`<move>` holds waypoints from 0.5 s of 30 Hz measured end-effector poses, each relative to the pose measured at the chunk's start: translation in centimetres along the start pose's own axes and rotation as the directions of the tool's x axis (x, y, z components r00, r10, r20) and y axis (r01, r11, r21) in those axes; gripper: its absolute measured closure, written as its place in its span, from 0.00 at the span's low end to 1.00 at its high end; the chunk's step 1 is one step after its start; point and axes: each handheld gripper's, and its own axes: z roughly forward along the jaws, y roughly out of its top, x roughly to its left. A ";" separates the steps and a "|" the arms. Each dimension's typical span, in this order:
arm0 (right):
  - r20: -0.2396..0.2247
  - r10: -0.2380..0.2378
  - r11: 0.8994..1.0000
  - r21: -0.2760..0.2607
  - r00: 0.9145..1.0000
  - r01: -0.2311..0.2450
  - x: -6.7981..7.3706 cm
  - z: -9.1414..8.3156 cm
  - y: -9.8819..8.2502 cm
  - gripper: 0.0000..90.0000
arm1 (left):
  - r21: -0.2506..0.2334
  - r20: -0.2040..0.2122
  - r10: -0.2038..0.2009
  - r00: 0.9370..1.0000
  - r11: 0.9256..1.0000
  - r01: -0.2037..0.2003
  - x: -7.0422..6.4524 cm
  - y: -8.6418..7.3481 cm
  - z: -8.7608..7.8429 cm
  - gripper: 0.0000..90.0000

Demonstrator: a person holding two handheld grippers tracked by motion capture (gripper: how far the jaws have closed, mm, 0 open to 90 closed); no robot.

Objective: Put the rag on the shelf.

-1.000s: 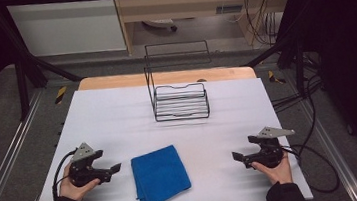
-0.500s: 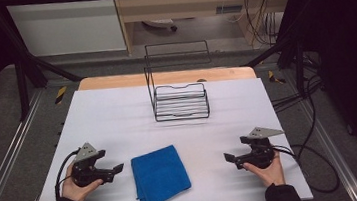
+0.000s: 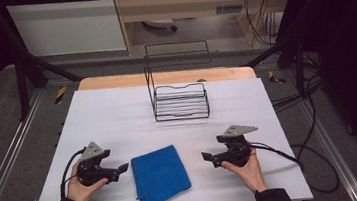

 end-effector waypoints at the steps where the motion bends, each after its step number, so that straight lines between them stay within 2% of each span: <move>1: -0.005 -0.001 1.000 0.004 1.000 0.001 0.3 0.4 0.3 0.14 | 0.000 0.000 -0.003 1.000 1.000 0.003 0.0 0.0 0.0 0.10; 2: -0.019 -0.003 1.000 0.020 1.000 0.003 0.8 1.3 0.8 0.19 | 0.002 -0.001 -0.003 1.000 1.000 0.003 0.0 0.0 0.0 0.10; 3: -0.029 0.002 1.000 0.024 1.000 -0.001 1.0 1.8 1.1 0.21 | 0.004 -0.003 -0.003 1.000 1.000 0.003 0.1 0.0 0.0 0.10; 7: -0.034 -0.013 0.999 0.034 0.999 0.014 1.6 2.9 1.9 0.27 | 0.003 -0.007 -0.009 1.000 1.000 0.009 0.1 0.0 0.0 0.10; 10: -0.048 -0.025 0.999 0.030 0.999 0.026 2.3 4.9 3.2 0.36 | 0.001 -0.010 -0.009 1.000 1.000 0.009 0.2 -0.1 0.0 0.10; 15: -0.062 -0.029 0.998 0.059 0.998 0.033 3.2 7.2 4.0 0.45 | -0.004 -0.011 -0.009 1.000 1.000 0.009 0.3 0.0 -0.2 0.10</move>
